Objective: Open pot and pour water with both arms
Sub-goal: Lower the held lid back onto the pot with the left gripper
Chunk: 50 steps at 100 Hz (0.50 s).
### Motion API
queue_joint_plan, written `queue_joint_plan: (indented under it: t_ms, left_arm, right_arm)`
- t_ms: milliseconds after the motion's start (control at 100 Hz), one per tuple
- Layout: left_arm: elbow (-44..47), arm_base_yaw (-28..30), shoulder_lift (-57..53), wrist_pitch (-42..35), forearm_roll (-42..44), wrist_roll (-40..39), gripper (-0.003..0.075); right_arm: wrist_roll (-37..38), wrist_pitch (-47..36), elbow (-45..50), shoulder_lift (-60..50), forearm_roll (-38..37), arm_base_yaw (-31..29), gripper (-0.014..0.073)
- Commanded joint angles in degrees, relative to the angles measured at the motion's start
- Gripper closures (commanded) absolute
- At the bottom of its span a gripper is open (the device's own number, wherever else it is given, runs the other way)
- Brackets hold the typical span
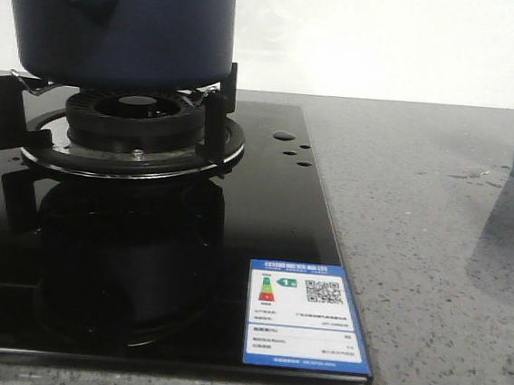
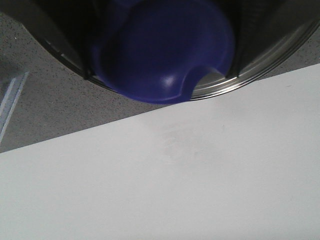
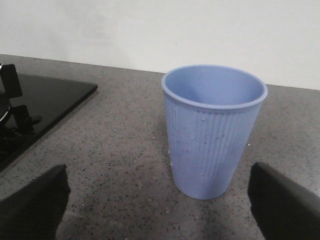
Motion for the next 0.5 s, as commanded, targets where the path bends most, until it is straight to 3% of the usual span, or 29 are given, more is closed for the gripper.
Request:
queue_joint_plan:
  t_ms: [0, 490]
  left_arm:
    - [-2.18, -0.49, -1.69, -6.93, 0.19, -0.53, 0.0351]
    - [-2.18, -2.93, -0.16, -8.97, 0.19, -0.53, 0.0351]
  right_arm:
    - [0.08, -2.49, -1.29, -0.32, 1.41, -0.41, -0.0065]
    - [0.08, -2.49, -1.29, -0.32, 1.41, -0.41, -0.0065]
